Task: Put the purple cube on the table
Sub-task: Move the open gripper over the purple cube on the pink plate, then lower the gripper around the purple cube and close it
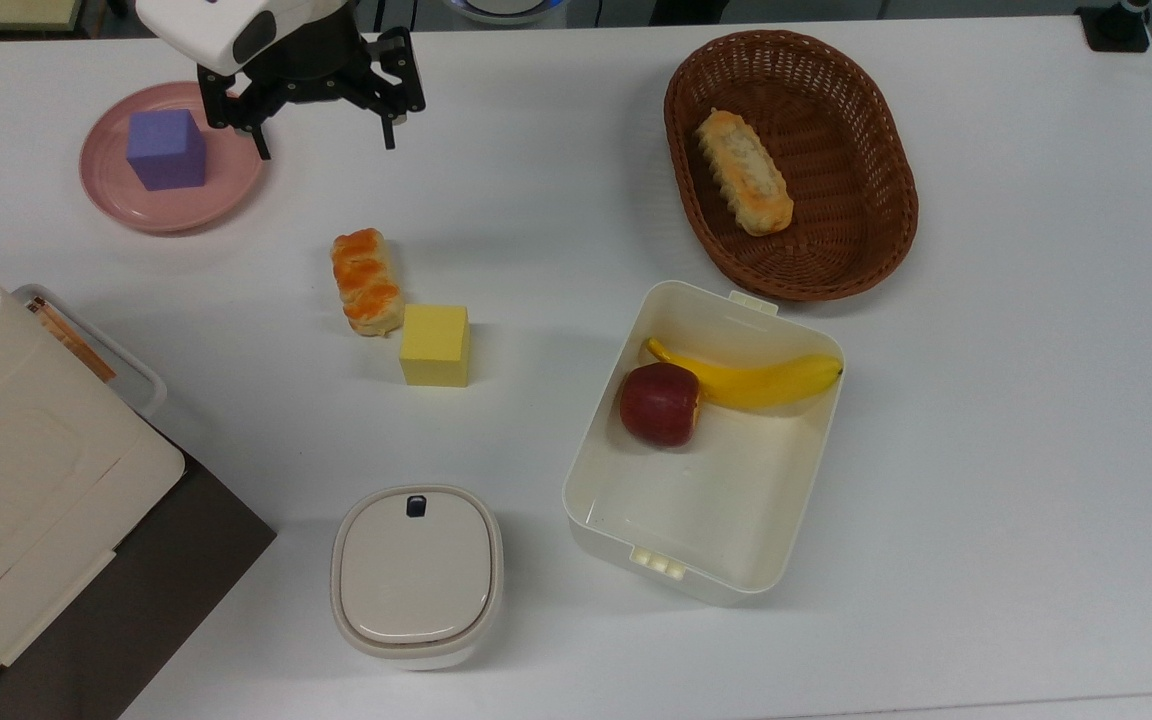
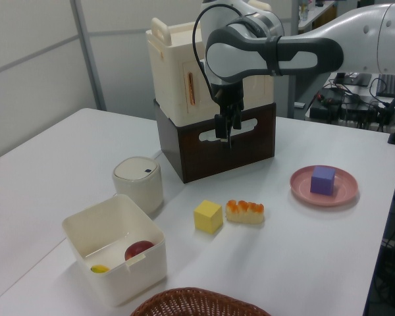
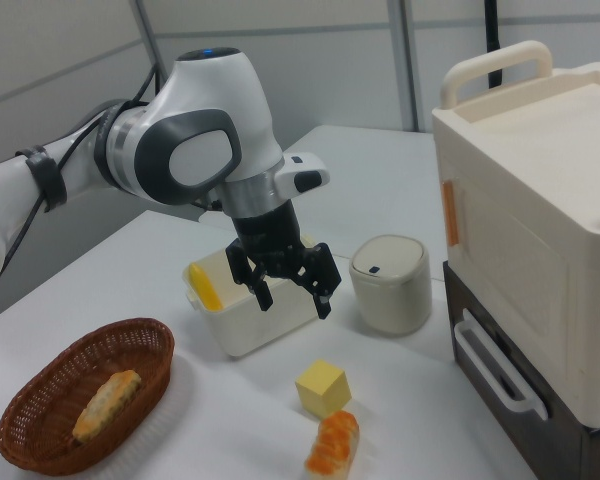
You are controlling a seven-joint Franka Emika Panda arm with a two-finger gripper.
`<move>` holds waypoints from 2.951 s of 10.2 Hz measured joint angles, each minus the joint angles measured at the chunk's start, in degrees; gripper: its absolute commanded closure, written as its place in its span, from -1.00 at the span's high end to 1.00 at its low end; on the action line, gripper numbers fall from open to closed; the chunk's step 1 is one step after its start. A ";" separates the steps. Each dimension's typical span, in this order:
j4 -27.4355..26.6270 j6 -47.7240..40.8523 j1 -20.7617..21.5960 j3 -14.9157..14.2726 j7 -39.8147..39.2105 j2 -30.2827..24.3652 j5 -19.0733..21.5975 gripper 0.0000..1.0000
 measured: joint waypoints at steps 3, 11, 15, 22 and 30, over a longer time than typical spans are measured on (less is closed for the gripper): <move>0.00 -1.26 0.00 0.00 0.02 -0.01 0.34 1.00; 0.00 -1.28 -0.06 -0.12 0.02 -0.01 0.36 1.00; -0.48 -1.35 -0.41 -0.89 0.02 -3.01 0.36 1.00; -11.42 -1.45 -9.34 -1.35 -10.16 -7.47 0.28 1.00; -11.66 -1.45 -22.88 -1.58 -21.96 7.80 -7.57 1.00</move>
